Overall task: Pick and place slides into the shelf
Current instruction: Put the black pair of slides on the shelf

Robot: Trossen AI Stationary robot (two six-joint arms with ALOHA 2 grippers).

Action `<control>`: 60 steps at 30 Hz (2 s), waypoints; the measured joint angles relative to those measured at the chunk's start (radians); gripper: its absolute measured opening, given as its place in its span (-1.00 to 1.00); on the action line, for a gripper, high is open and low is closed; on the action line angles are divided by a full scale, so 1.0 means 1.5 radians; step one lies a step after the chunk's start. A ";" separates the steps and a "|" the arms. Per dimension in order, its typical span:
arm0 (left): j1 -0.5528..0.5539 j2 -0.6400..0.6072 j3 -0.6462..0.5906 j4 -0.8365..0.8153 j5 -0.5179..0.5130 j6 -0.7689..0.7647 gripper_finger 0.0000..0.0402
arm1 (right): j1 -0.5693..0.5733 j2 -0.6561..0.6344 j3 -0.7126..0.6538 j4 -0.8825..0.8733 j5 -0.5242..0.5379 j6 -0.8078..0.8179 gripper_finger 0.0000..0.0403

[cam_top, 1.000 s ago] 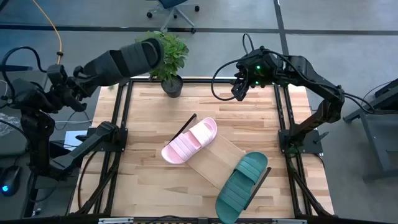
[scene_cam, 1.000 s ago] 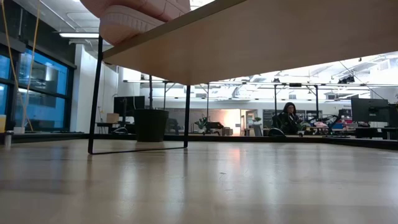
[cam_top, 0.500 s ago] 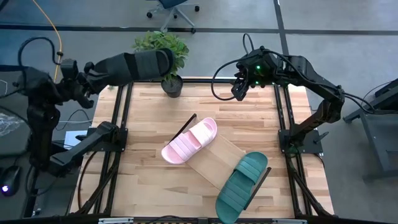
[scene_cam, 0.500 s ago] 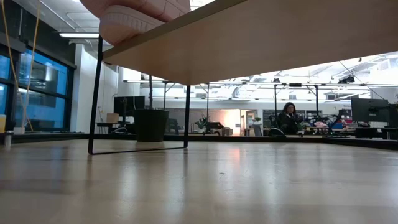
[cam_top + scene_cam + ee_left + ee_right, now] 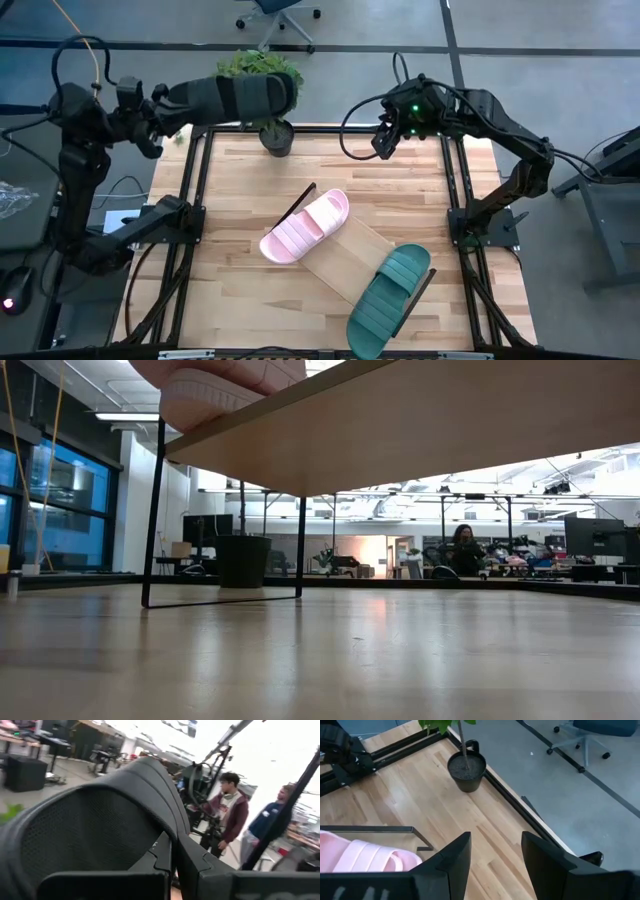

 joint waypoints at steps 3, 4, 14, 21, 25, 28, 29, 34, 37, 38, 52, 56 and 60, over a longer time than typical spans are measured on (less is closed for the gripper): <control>0.000 0.014 0.000 0.030 0.027 -0.014 -1.00 | -0.006 0.000 0.000 0.000 0.000 0.003 -0.17; 0.000 0.018 0.000 0.033 0.034 -0.016 -1.00 | -0.008 0.000 0.000 0.000 0.000 0.005 -0.17; -0.013 0.058 0.000 0.038 0.125 0.005 -1.00 | -0.031 0.000 0.000 0.000 0.000 0.006 -0.17; -0.169 0.090 0.000 0.043 0.085 0.035 -1.00 | -0.052 0.000 0.000 0.000 -0.001 0.013 -0.17; -0.295 0.118 0.000 0.045 0.004 0.054 -1.00 | -0.060 0.000 0.000 0.000 0.000 0.014 -0.17; -0.386 0.135 0.000 0.044 -0.066 0.072 -1.00 | -0.063 0.000 0.000 0.000 0.000 0.023 -0.17; -0.414 0.140 0.000 0.044 -0.085 0.077 -1.00 | -0.063 0.000 0.000 0.000 0.000 0.023 -0.17; -0.532 0.161 0.000 0.045 -0.186 0.088 -1.00 | -0.063 0.000 0.000 0.000 -0.011 0.025 -0.17; -0.591 0.165 0.000 0.045 -0.252 0.089 -1.00 | -0.063 0.000 0.000 0.000 -0.030 0.024 -0.17; -0.609 0.165 0.000 0.045 -0.276 0.089 -1.00 | -0.063 0.000 0.000 -0.002 -0.032 0.022 -0.17; -0.864 0.192 0.000 0.038 -0.611 0.042 -1.00 | -0.063 0.000 0.000 -0.034 -0.051 -0.040 -0.17; -0.922 0.215 0.000 0.047 -0.687 0.026 -1.00 | -0.063 0.000 0.000 -0.051 -0.075 -0.065 -0.17; -0.972 0.233 0.000 0.073 -0.763 0.008 -1.00 | -0.063 -0.009 0.000 -0.085 -0.078 -0.087 -0.17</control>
